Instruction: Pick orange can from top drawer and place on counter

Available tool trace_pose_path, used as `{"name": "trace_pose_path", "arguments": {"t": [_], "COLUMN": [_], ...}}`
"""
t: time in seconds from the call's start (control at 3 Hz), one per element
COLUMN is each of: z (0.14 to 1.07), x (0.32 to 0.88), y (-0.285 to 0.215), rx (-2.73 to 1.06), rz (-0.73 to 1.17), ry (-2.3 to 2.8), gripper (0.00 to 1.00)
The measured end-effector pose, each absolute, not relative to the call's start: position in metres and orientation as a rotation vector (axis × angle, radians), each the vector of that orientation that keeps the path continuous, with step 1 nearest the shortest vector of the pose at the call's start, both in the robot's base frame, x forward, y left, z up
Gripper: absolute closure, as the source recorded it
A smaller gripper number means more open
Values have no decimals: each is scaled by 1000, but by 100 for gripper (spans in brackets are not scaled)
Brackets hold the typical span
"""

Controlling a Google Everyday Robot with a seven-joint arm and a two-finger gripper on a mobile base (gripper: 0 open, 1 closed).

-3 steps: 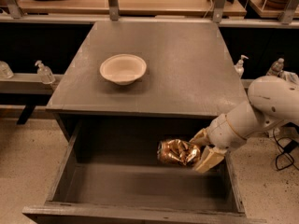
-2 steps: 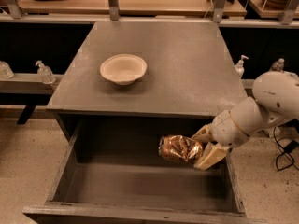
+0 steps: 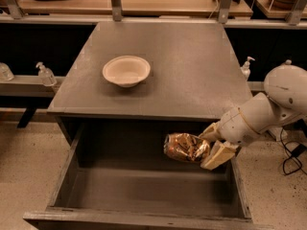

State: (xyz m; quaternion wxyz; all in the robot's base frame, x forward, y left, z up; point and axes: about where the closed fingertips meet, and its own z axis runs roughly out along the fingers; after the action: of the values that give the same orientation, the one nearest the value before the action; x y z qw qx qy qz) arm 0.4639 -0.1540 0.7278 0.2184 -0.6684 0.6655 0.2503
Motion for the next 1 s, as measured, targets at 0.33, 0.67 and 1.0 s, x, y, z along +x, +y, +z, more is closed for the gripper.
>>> {"name": "trace_pose_path", "arguments": {"t": [0.33,0.67,1.0], "z": [740,740,765], "x": [471,466,474], "y": [-155,-155,-156], "rx": [-1826,-1826,-1824], "rz": [699,699,671], "ry": [1845,1845,1835], "gripper": [100,100,100]}}
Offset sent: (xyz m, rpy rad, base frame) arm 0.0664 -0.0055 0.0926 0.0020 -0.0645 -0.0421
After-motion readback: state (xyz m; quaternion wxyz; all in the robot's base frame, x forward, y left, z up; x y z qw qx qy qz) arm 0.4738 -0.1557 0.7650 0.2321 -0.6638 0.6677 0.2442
